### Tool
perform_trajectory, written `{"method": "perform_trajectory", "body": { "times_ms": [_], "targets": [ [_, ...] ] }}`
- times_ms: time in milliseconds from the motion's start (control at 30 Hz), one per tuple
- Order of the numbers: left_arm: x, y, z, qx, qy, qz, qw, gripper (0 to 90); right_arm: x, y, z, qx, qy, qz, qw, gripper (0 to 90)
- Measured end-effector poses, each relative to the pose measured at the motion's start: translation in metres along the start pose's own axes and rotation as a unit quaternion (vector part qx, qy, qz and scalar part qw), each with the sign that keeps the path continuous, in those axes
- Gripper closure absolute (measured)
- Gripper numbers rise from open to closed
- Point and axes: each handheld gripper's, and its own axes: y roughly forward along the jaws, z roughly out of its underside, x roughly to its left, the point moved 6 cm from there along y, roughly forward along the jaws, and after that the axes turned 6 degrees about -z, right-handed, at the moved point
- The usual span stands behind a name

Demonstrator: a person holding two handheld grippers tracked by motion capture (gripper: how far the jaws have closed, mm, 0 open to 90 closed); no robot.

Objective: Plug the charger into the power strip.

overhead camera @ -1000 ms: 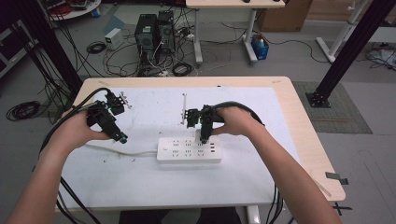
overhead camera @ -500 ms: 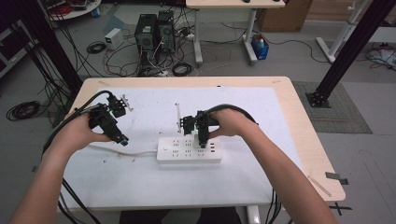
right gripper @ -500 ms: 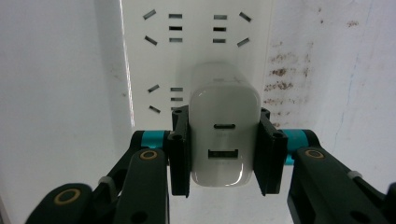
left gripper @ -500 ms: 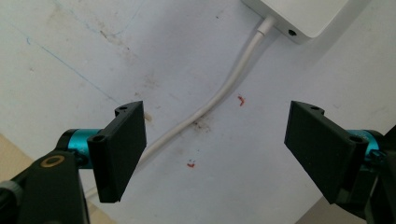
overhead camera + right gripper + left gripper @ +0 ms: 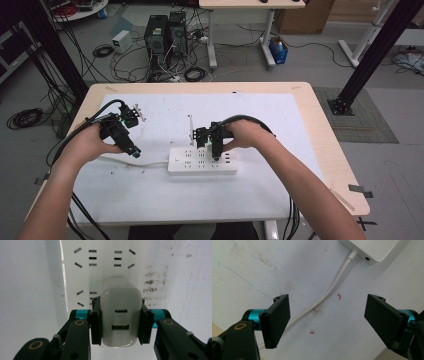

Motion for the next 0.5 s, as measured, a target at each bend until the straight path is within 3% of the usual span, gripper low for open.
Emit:
{"method": "perform_trajectory", "body": {
  "times_ms": [100, 133, 200, 233, 267, 400, 433, 467, 500],
  "targets": [
    [-0.002, 0.001, -0.001, -0.002, -0.001, -0.001, 1.0, 20.8, -0.002, 0.0, 0.0, -0.002, -0.006, -0.006, 1.0, 62.2],
    [-0.002, 0.002, -0.002, -0.006, 0.001, -0.001, 1.0, 20.8, -0.004, 0.001, -0.001, -0.012, -0.001, -0.017, 0.9998, 59.7],
    [-0.002, 0.004, -0.002, -0.01, 0.001, -0.001, 0.9999, 20.8, -0.007, 0.001, 0.001, -0.052, 0.034, -0.033, 0.9975, 48.3],
    [-0.002, 0.006, -0.003, -0.012, 0.002, -0.005, 0.9999, 20.8, -0.012, -0.006, 0.006, -0.099, 0.077, -0.049, 0.9909, 34.5],
    [-0.001, 0.008, -0.003, -0.014, 0.0, -0.005, 0.9999, 20.8, -0.012, -0.006, 0.006, -0.099, 0.077, -0.049, 0.9909, 34.5],
    [0.002, 0.015, -0.005, -0.014, -0.004, -0.01, 0.9998, 20.8, -0.021, -0.022, 0.026, -0.135, 0.139, -0.041, 0.9802, 23.4],
    [0.002, 0.017, -0.006, -0.019, -0.006, -0.007, 0.9998, 20.8, -0.028, -0.032, 0.039, -0.154, 0.163, -0.013, 0.9743, 23.0],
    [0.002, 0.017, -0.006, -0.019, -0.006, -0.007, 0.9998, 20.8, -0.028, -0.032, 0.039, -0.154, 0.163, -0.013, 0.9743, 23.0],
    [0.001, 0.018, -0.006, -0.02, -0.007, -0.009, 0.9997, 20.8, -0.035, -0.042, 0.055, -0.173, 0.2, 0.001, 0.9644, 22.7]
  ]
}}
